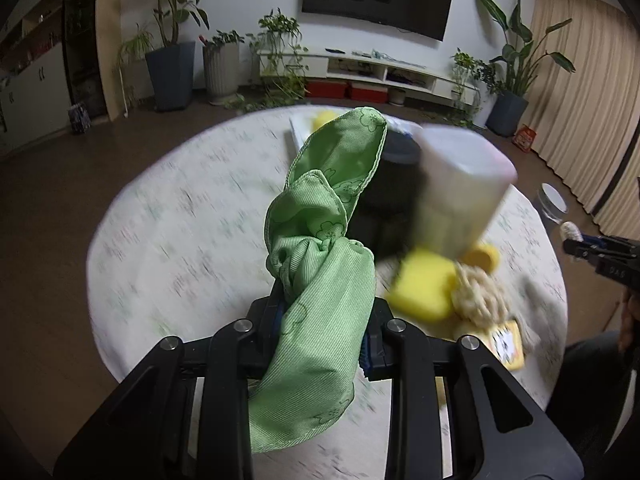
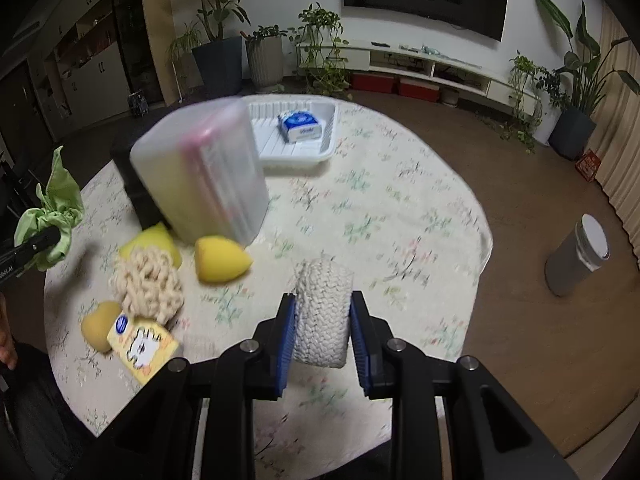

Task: Organize soft objects
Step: 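Carry the green cloth and knitted pad over the white tray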

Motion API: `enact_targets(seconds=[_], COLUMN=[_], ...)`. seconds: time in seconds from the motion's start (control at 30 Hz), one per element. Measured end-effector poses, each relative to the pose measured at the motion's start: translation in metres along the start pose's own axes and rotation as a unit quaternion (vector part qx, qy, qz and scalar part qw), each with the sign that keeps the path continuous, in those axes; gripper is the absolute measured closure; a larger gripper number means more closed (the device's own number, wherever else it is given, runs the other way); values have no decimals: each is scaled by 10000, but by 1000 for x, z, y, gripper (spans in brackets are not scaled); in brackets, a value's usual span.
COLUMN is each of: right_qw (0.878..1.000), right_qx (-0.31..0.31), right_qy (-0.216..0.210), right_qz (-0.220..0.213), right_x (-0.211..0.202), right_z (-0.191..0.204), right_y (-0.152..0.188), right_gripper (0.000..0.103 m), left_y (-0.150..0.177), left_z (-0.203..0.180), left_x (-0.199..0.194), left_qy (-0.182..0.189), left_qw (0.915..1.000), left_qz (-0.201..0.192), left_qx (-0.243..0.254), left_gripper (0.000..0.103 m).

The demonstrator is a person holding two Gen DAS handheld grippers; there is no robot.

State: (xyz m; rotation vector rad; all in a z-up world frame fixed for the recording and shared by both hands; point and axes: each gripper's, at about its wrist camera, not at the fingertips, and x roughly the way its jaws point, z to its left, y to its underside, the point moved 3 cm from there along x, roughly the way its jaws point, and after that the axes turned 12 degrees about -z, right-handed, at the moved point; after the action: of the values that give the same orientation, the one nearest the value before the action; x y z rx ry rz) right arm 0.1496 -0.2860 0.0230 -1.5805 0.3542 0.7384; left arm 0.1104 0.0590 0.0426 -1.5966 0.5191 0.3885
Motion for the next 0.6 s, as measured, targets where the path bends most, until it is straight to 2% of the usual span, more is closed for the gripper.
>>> enact_targets(seconds=[0.33,0.47,0.6], right_qw=[9996,9995,9993], right_qx=[-85,-152,-284], right_qy=[235,265,221], right_qz=[-135,-116,-83], right_x=[37,65,99], right_z=[-45,-57,-59], right_y=[-75,-108,-145], right_gripper=[75,75,75], left_y=[-66,-93,-117], left_z=[37,34,22], left_x=[56,86,123], left_qy=[-150,-215,-53], left_qw=[9996,9986,9968], left_qz=[88,132,250], left_qx=[201,469,752], left_gripper=[77,77,77])
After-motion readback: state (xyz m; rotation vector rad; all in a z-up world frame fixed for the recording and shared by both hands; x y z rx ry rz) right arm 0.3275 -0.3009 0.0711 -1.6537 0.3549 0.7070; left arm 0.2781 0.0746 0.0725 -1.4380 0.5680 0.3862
